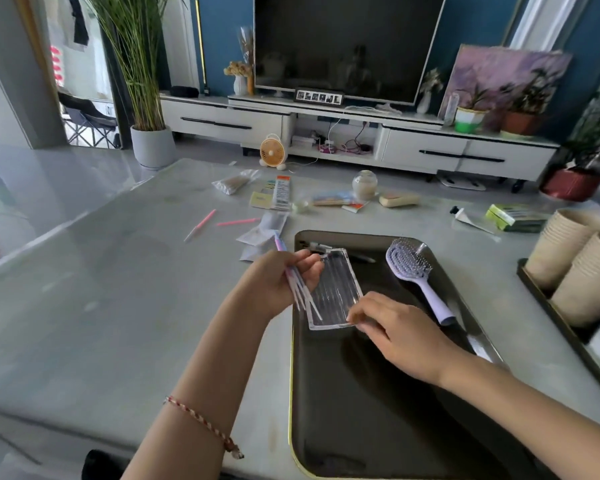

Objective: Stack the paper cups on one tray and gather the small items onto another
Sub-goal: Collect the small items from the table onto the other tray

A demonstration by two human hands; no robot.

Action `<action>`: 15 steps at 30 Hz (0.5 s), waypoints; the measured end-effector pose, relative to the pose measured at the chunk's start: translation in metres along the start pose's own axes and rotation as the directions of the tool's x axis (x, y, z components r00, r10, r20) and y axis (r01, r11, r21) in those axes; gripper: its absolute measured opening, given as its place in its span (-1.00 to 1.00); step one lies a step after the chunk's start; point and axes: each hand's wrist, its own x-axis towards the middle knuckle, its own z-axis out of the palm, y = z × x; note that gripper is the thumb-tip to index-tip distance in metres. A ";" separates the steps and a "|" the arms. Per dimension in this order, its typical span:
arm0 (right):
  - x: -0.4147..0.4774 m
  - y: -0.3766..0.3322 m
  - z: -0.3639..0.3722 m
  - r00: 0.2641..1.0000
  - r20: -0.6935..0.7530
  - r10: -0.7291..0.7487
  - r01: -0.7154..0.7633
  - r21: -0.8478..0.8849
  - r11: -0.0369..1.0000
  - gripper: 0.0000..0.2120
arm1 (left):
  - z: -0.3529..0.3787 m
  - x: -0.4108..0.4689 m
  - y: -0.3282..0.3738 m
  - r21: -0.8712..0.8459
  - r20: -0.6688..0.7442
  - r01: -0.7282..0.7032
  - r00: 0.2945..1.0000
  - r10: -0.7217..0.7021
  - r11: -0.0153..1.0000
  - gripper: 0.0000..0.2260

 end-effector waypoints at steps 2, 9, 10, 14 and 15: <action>0.002 0.001 0.001 0.998 0.058 0.004 -0.003 -0.015 1.000 -0.85 | 0.001 0.003 -0.007 0.008 -0.001 0.011 1.000 -0.011 1.000 -0.80; 0.031 -0.020 -0.011 0.913 -0.104 0.396 -0.290 0.518 0.805 -0.86 | 0.013 0.008 -0.020 0.091 0.000 -0.028 1.000 0.029 0.995 -0.73; 0.037 -0.024 -0.011 0.914 -0.022 0.405 -0.331 0.536 0.777 -0.85 | 0.015 0.007 -0.021 0.096 0.011 -0.042 0.999 0.041 0.994 -0.71; 0.051 -0.040 -0.002 0.923 0.090 0.374 -0.355 0.576 0.736 -0.77 | 0.018 0.009 -0.031 0.090 0.024 -0.069 0.997 0.067 0.994 -0.71; 0.053 -0.042 -0.001 0.922 0.094 0.376 -0.357 0.584 0.729 -0.76 | 0.015 0.012 -0.033 0.090 0.008 -0.081 0.997 0.080 0.993 -0.72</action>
